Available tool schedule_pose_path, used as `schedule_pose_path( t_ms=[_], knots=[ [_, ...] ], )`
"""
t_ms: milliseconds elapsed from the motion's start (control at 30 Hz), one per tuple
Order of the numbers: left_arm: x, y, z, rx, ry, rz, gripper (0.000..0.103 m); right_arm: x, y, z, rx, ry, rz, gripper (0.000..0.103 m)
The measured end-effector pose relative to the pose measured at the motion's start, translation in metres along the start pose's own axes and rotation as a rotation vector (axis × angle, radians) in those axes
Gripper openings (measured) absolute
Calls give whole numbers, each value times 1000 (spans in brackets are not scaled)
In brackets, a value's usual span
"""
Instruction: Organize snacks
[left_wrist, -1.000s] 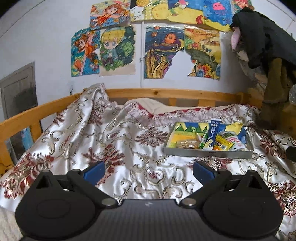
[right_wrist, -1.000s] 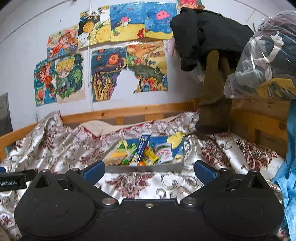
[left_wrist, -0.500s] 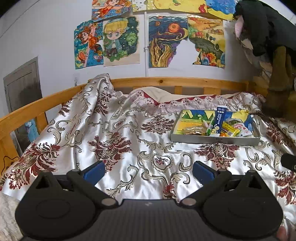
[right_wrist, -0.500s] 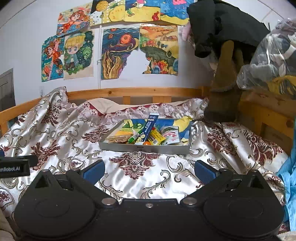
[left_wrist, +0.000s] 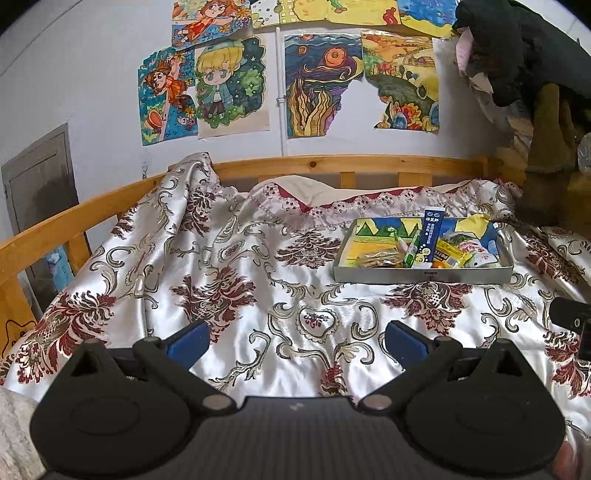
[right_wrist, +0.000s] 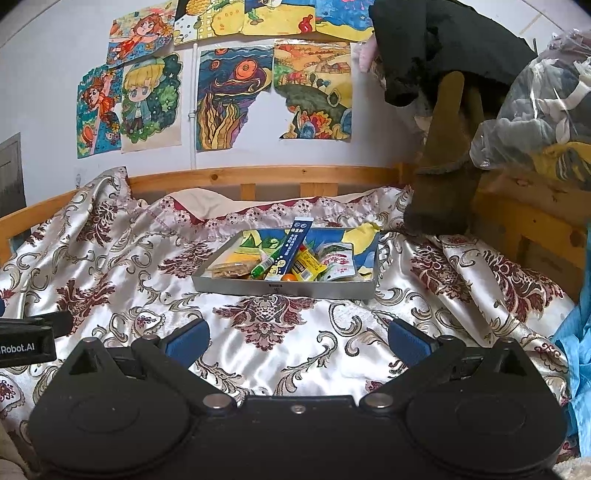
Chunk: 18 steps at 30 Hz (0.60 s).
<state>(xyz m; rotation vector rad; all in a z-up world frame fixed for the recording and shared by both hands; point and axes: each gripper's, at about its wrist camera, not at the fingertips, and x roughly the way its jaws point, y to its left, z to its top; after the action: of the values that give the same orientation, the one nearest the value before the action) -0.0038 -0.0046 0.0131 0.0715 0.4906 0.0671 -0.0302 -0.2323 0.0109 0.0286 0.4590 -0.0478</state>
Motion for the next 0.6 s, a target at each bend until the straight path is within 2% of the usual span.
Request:
schedule_pose_path(
  t_ms=[600],
  knots=[
    [-2, -1, 0, 10, -7, -4, 103, 0, 0, 0, -2, 1, -1, 102]
  ],
)
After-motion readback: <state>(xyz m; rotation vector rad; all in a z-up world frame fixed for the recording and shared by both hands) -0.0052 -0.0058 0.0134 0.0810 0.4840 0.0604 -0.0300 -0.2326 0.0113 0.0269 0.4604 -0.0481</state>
